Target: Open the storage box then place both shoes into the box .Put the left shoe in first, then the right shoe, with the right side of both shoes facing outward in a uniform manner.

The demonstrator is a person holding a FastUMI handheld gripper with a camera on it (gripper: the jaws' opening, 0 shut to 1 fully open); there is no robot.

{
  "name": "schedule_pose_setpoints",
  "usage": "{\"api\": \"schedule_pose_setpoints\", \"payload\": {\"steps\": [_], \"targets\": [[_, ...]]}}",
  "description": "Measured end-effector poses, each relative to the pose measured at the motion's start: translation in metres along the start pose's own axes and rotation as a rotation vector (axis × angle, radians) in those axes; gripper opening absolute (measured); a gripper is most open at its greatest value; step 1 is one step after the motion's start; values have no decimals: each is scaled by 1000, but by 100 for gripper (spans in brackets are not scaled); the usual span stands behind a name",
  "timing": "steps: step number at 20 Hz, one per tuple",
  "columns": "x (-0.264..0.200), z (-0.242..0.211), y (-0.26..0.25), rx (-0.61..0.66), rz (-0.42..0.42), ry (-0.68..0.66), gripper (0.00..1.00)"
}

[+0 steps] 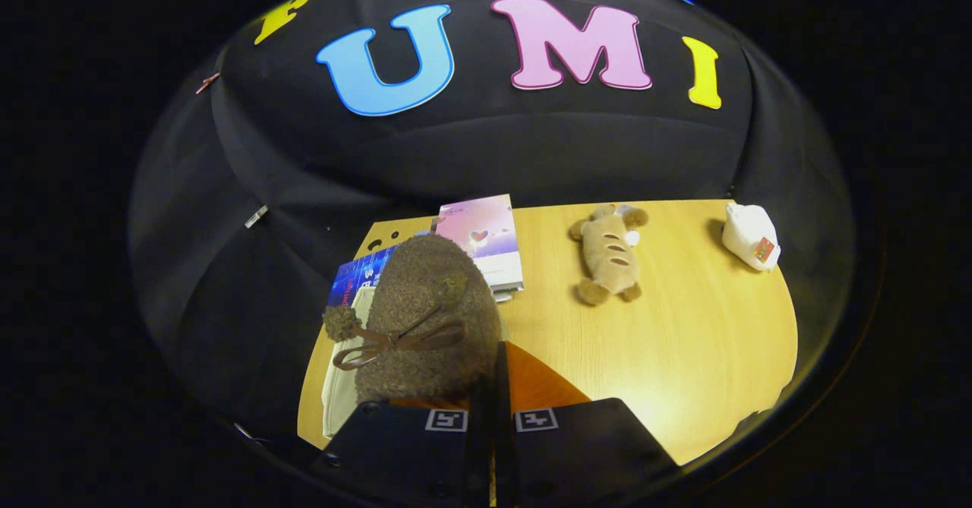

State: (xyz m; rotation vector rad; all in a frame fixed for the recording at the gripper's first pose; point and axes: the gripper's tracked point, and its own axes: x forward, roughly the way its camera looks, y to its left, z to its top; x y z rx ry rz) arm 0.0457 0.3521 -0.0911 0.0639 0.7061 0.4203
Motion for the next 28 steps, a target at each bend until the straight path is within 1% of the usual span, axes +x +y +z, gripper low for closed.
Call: {"api": "schedule_pose_setpoints", "payload": {"steps": [7,9,10,11,13,16,18,22,28], "targets": [[27,-21,20,6,-26,53,9],[34,-26,28,18,-11,67,13],[32,-28,33,24,1,79,21],[33,-31,38,22,13,87,27],[26,-30,42,9,37,73,55],[9,-24,35,-22,32,47,97],[-2,-20,28,-43,29,23,99],[-30,-2,5,-65,18,-54,99],[-80,32,-51,-38,23,-165,99]]}}
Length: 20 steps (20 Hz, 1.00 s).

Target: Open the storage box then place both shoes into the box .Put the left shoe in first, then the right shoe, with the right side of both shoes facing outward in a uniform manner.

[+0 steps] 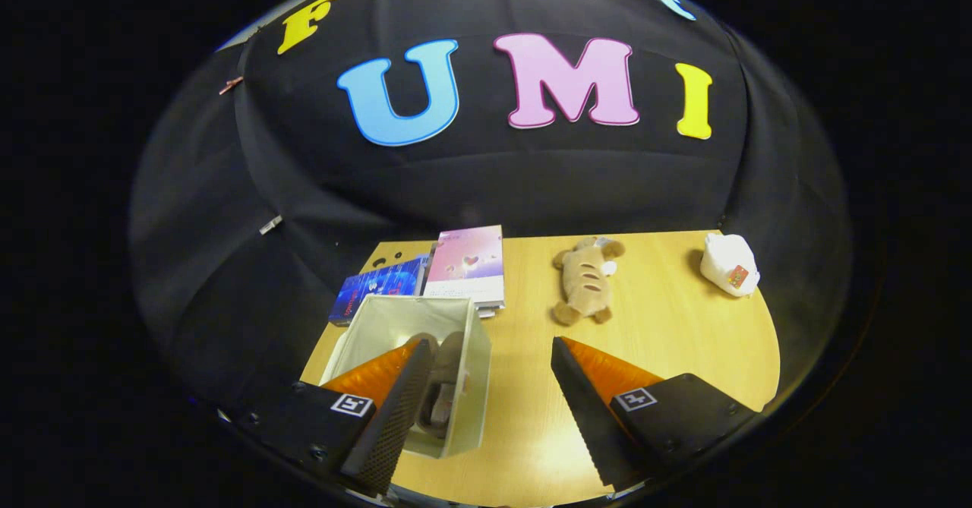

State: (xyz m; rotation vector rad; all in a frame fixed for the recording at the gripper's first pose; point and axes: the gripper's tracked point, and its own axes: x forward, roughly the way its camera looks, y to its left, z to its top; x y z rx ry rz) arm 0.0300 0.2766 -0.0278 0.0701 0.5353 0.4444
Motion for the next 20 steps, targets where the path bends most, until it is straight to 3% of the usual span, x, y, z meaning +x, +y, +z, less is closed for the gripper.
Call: {"api": "schedule_pose_setpoints", "payload": {"steps": [10,13,20], "targets": [[-78,63,-169,-16,-30,-207,99],[-94,60,-210,-60,-22,-218,98],[-121,59,-264,-92,3,-322,98]]}}
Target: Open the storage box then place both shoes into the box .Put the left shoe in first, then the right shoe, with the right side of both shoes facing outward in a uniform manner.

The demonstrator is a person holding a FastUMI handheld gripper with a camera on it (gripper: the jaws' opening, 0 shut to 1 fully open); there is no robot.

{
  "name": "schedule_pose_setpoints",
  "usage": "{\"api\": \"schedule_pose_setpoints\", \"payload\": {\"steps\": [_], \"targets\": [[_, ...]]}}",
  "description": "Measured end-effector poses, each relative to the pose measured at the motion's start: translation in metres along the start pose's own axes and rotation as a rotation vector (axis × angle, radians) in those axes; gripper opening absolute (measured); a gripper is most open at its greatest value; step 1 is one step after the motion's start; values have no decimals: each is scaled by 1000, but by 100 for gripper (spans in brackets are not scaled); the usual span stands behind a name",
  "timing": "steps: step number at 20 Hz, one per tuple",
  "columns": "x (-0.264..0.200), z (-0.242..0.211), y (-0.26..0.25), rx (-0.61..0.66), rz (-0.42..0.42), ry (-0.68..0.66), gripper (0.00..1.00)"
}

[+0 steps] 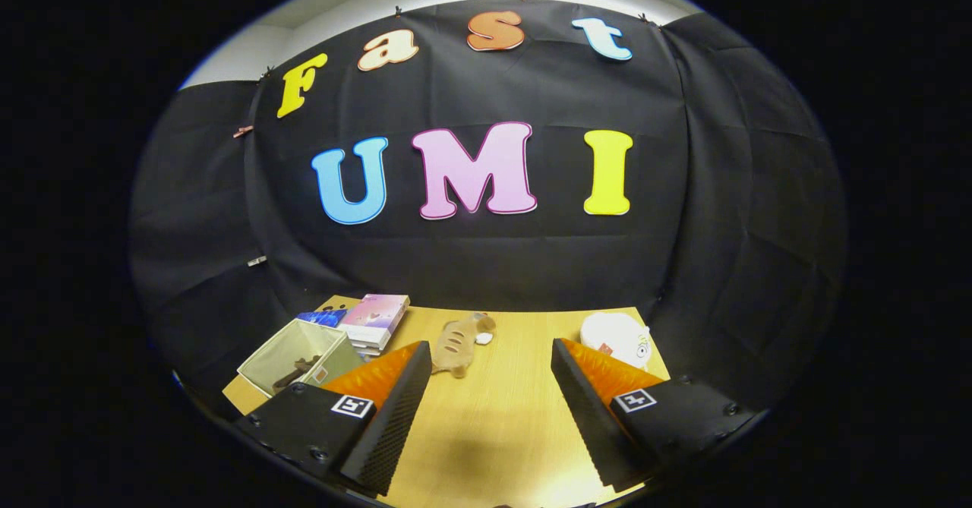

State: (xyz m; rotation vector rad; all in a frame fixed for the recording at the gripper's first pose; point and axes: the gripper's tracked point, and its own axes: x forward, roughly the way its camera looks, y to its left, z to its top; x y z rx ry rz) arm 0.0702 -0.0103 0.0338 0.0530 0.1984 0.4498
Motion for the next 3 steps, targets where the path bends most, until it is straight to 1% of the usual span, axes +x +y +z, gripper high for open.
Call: {"api": "schedule_pose_setpoints", "payload": {"steps": [3], "targets": [[-6,-2,-7,15,2,-24,98]]}}
